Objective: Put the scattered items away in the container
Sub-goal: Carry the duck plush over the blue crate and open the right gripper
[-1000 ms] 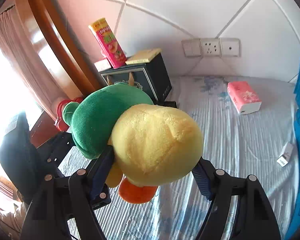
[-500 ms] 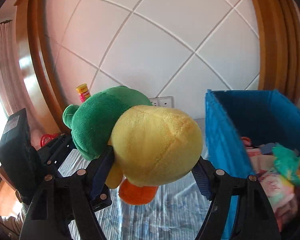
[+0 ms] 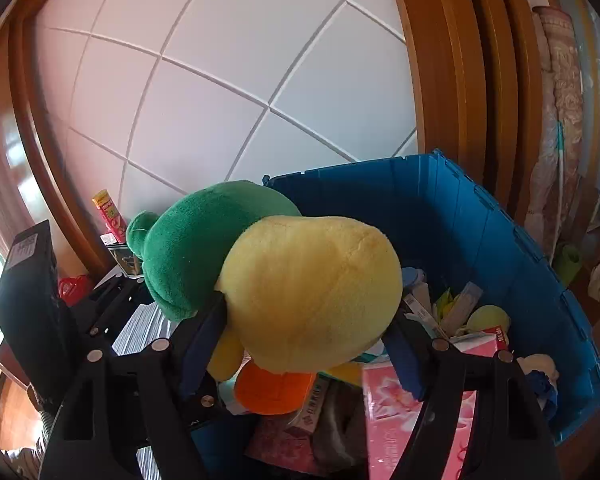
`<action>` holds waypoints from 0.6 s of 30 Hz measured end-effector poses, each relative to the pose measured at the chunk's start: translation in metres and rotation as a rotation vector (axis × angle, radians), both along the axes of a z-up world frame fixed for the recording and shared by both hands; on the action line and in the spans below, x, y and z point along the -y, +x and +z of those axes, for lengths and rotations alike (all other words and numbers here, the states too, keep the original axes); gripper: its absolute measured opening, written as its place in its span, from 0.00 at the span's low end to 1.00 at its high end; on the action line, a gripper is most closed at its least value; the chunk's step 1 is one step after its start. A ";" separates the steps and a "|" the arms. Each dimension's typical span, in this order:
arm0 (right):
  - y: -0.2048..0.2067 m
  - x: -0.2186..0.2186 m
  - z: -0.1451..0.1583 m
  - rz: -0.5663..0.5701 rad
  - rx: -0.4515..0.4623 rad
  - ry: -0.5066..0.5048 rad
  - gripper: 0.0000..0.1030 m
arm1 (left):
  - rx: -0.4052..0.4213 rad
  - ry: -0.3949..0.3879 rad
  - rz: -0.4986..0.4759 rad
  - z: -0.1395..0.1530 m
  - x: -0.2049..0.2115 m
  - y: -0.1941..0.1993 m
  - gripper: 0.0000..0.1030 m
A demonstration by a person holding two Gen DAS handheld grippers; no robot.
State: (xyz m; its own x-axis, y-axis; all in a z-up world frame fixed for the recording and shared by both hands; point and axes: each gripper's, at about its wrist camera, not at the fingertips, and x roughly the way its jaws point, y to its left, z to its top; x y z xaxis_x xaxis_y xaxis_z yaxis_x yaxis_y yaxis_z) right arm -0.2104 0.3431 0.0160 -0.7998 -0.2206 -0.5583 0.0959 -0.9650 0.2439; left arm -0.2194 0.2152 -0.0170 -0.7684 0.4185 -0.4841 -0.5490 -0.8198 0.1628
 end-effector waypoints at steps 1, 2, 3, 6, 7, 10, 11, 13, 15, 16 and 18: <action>-0.001 -0.007 -0.003 -0.004 0.002 -0.019 0.74 | -0.019 -0.018 0.013 -0.001 -0.003 0.003 0.75; -0.004 -0.012 -0.006 -0.017 0.003 -0.025 0.76 | -0.025 -0.023 0.018 -0.001 -0.005 0.006 0.78; -0.005 -0.015 -0.008 -0.036 0.005 -0.017 0.77 | -0.021 -0.019 0.015 -0.002 -0.005 0.010 0.79; -0.005 -0.034 -0.011 -0.087 0.034 -0.004 0.77 | -0.024 -0.025 0.033 0.001 -0.005 0.019 0.79; -0.004 -0.038 -0.012 -0.088 0.035 -0.015 0.78 | -0.028 -0.024 0.043 0.001 -0.003 0.022 0.79; -0.004 -0.038 -0.011 -0.090 0.034 -0.018 0.78 | -0.015 -0.015 0.055 0.002 0.013 0.016 0.79; -0.004 -0.034 -0.011 -0.092 0.033 -0.012 0.79 | -0.012 -0.015 0.062 0.003 0.014 0.016 0.79; -0.001 -0.028 -0.011 -0.104 0.026 0.000 0.84 | -0.005 -0.002 0.067 0.003 0.030 0.014 0.80; -0.002 -0.022 -0.011 -0.121 0.003 0.015 1.00 | 0.002 0.010 0.069 0.007 0.036 0.011 0.82; 0.001 -0.017 -0.009 -0.127 -0.011 0.021 1.00 | 0.002 0.014 0.070 0.008 0.040 0.011 0.82; 0.006 -0.008 -0.004 -0.135 -0.030 0.030 1.00 | 0.001 0.019 0.067 0.007 0.050 0.012 0.82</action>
State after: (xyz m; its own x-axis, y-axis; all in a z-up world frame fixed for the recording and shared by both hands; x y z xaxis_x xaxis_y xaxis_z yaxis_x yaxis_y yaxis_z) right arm -0.2043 0.3509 0.0121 -0.8375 -0.0933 -0.5384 -0.0289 -0.9764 0.2142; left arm -0.2078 0.1652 -0.0097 -0.7943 0.3754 -0.4777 -0.4932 -0.8576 0.1461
